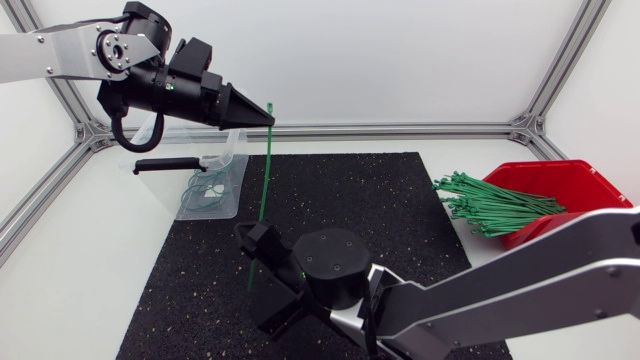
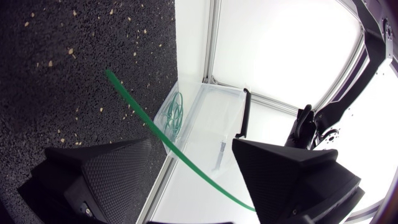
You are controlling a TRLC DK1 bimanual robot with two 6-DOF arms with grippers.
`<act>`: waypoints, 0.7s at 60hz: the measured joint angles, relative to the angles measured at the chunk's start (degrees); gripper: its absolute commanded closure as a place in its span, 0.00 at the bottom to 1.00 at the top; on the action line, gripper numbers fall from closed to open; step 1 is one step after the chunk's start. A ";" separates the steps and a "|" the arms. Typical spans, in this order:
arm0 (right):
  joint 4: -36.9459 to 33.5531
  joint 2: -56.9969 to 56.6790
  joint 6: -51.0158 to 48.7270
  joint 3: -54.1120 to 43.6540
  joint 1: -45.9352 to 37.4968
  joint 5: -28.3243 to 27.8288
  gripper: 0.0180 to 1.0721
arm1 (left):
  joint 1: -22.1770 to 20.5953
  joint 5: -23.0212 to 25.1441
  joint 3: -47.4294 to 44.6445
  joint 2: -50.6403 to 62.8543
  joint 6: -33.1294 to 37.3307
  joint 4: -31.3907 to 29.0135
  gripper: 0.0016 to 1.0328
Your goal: Take a green cable tie from the red box, thread the tail through the head to close it, then place it in the transparent bin on the left.
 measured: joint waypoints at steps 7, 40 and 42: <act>0.85 0.90 0.00 0.48 -0.55 -0.07 0.44 | 0.07 0.17 0.37 0.33 1.33 -1.66 0.97; 1.25 1.14 0.04 0.90 -0.70 -1.18 0.64 | 0.44 0.83 0.90 1.27 3.69 -3.65 0.97; 1.25 1.09 0.04 0.90 -0.52 -1.29 0.64 | 0.59 0.85 0.90 1.29 3.72 -3.65 0.97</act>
